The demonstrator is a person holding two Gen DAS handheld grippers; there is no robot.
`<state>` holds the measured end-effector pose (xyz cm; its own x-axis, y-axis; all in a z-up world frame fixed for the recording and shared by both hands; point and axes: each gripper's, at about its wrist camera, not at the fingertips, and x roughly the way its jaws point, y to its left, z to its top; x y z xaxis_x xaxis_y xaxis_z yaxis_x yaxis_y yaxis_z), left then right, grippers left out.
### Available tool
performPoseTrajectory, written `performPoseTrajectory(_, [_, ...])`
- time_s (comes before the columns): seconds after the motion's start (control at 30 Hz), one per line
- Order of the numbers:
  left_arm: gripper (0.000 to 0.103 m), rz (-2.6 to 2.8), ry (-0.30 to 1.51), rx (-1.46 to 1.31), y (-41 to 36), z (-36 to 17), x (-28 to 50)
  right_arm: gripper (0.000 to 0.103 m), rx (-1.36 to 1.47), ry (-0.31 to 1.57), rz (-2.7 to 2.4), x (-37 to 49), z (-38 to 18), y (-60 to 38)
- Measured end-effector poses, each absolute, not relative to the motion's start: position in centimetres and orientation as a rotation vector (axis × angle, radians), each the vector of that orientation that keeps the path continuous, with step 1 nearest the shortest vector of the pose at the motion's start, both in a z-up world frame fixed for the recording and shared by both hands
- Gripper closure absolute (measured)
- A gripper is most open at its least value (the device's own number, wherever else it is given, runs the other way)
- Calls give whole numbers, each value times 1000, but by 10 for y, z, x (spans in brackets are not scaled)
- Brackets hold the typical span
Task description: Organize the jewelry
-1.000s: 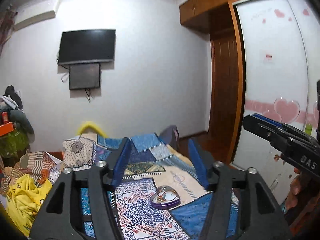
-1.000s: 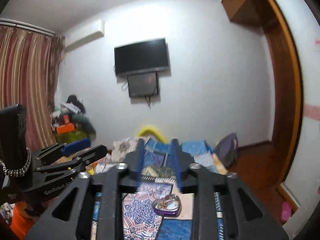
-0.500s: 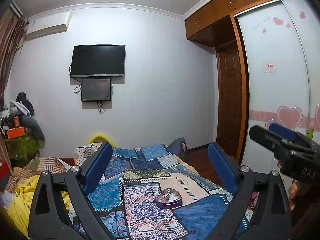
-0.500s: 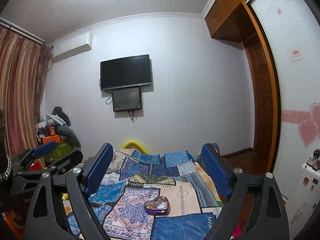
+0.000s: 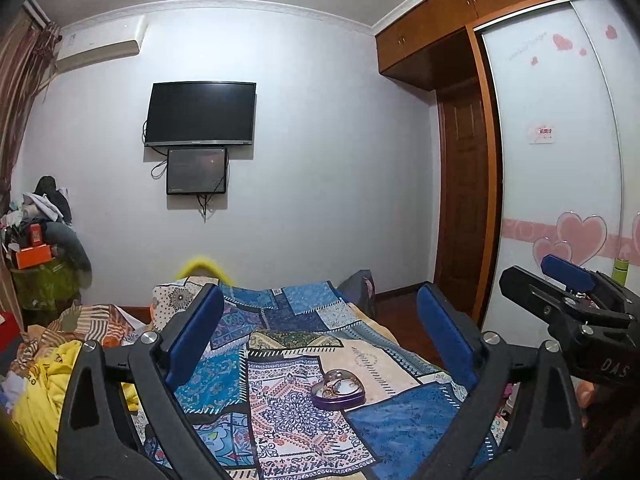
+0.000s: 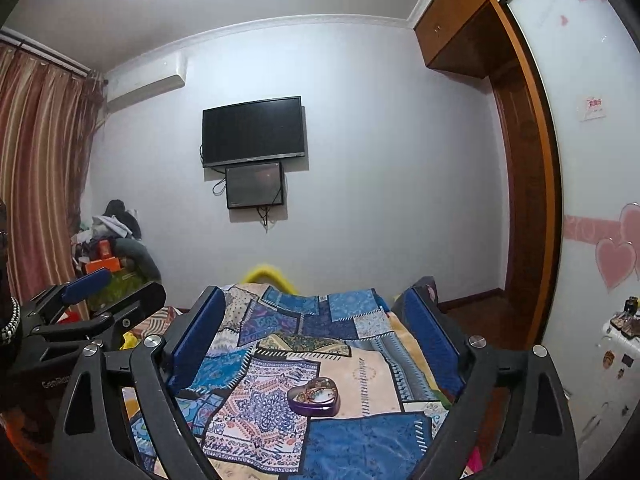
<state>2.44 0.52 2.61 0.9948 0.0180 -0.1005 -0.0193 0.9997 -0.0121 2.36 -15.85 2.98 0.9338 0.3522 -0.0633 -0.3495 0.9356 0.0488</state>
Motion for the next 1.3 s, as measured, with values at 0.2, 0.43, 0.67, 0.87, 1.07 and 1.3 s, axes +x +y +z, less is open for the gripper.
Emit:
performPoseTrajectory(0.2, [5, 16, 108, -17, 7, 25, 25, 14, 31, 85, 361, 25, 30, -159])
performPoseTrajectory(0.43, [4, 16, 119, -28, 9, 25, 27, 14, 24, 95, 366, 26, 30, -158])
performPoseTrajectory(0.67, [3, 13, 128, -30, 9, 24, 30, 14, 21, 108, 370, 27, 30, -158])
performPoseTrajectory(0.87, [3, 1, 135, -39, 8, 23, 32, 14, 21, 114, 369, 27, 30, -158])
performPoseTrajectory(1.07, [2, -8, 135, -35, 6, 23, 32, 14, 22, 114, 370, 26, 31, -159])
performPoseTrajectory(1.3, [2, -12, 141, -38, 6, 22, 32, 14, 26, 118, 367, 27, 32, -159])
